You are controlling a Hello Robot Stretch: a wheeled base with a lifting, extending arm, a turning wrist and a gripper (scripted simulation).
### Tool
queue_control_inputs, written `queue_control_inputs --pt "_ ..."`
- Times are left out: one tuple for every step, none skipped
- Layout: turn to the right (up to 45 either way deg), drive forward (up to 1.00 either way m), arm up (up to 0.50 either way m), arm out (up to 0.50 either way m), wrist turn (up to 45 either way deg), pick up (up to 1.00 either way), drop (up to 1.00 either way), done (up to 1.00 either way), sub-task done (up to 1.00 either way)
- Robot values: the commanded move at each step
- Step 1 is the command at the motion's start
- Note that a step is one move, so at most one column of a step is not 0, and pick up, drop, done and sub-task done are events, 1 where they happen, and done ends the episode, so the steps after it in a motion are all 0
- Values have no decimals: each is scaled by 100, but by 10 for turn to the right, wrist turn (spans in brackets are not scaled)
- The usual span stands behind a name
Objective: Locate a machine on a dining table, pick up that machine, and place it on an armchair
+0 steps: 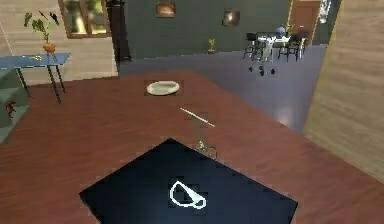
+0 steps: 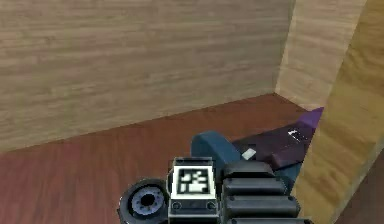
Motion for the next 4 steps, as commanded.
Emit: queue_control_inputs --pt "360 0 0 0 0 0 0 0 0" --pt "0 100 0 0 0 0 0 0 0" --pt "90 0 0 0 0 0 0 0 0" --pt "0 25 0 0 0 0 0 0 0"
